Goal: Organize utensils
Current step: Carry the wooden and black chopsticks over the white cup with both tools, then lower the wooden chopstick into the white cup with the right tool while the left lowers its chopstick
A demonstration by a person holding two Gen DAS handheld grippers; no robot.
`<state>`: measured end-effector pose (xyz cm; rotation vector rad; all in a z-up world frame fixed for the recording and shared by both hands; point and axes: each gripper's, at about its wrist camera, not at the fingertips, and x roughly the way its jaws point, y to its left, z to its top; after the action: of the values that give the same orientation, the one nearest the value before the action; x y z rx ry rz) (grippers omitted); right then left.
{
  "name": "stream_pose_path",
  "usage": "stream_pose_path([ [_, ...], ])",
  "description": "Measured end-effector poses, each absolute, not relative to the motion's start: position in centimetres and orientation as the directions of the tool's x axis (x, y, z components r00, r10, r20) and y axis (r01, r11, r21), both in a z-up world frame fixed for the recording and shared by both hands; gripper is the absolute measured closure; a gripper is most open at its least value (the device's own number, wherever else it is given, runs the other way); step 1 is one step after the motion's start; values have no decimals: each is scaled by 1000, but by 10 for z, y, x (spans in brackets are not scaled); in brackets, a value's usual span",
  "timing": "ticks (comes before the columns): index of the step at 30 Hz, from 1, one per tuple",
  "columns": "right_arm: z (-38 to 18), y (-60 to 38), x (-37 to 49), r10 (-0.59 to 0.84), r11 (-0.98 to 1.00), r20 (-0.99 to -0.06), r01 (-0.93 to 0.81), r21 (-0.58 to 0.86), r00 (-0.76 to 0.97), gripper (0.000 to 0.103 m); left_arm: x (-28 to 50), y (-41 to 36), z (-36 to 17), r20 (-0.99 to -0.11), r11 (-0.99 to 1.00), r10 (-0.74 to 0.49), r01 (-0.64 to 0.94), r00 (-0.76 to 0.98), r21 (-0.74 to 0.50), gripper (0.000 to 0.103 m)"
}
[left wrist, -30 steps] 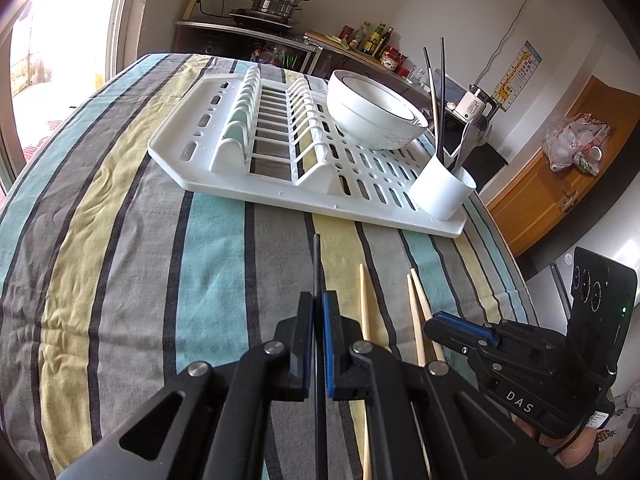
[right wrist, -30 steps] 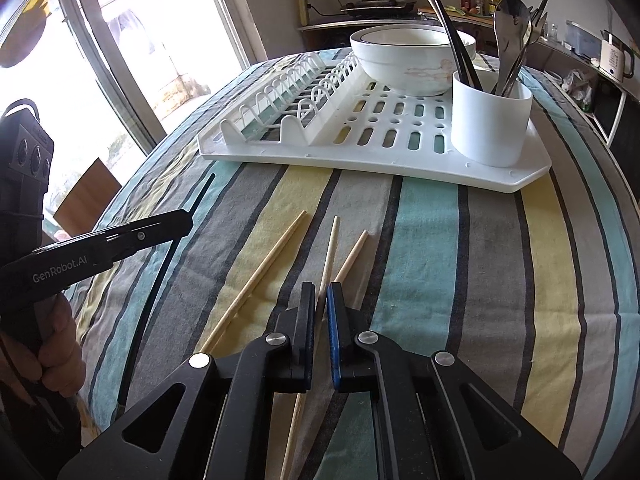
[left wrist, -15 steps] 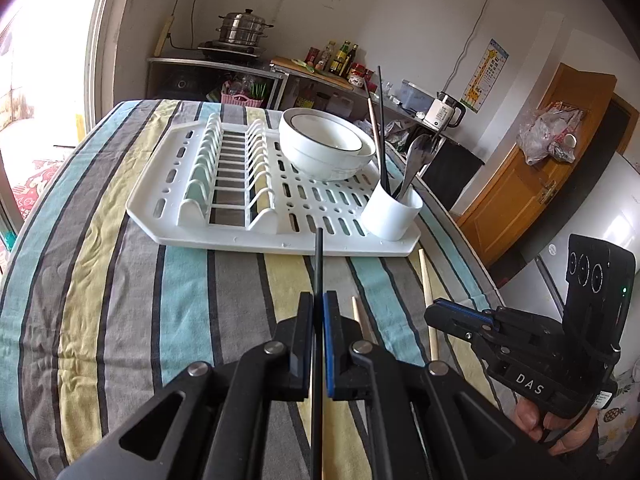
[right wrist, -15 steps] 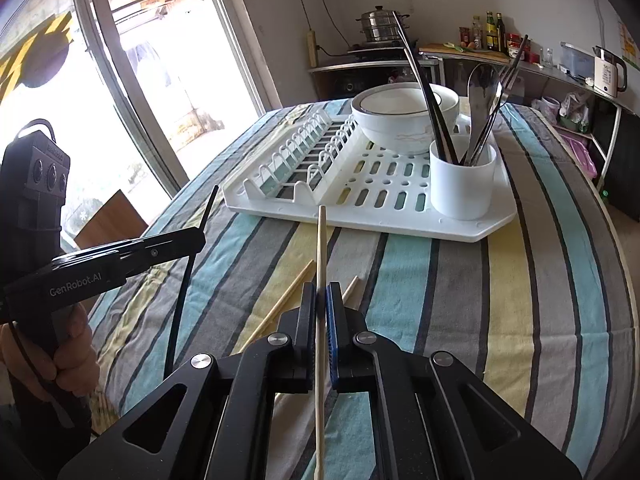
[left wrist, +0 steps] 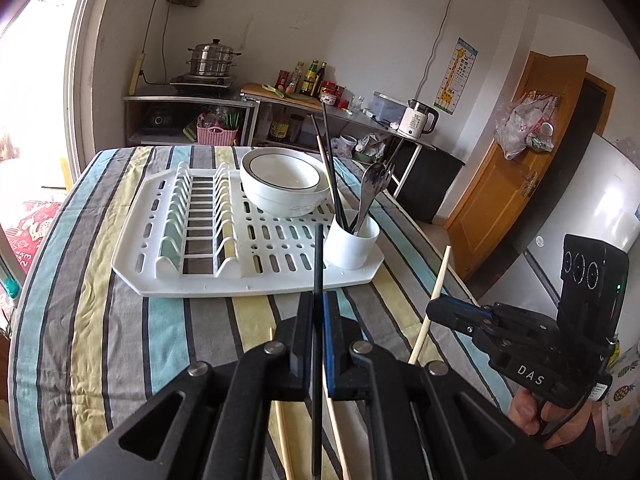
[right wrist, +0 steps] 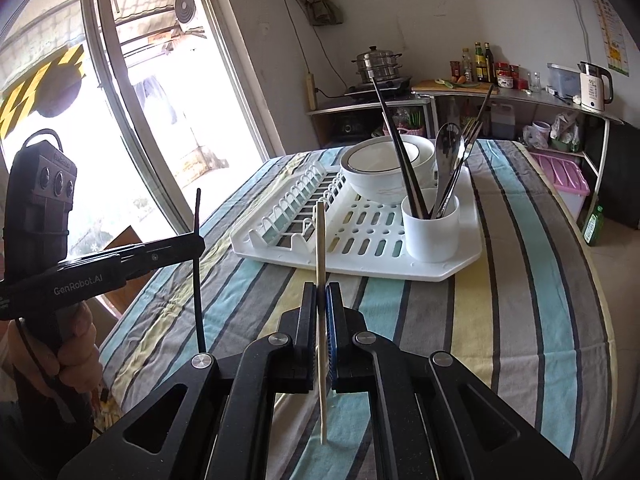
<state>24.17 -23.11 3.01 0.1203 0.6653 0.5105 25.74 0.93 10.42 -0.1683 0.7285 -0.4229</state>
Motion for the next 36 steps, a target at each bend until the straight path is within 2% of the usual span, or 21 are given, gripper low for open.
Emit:
stream_pose_path([
  [15,60,-253,251,452,891,-509,-395,222,733,99,282,-10,145,-558,900,-435,358,707,-249,98],
  [28,81,-271,274,411,911,-485,-363,194,772,99,318,-33,163,-557,889,-455,387,695,-245,98],
  [36,100,-277,300,386,922,-462,-345,174,799,99,341,-44,192,-517,880,-474,401,713,-254,98],
])
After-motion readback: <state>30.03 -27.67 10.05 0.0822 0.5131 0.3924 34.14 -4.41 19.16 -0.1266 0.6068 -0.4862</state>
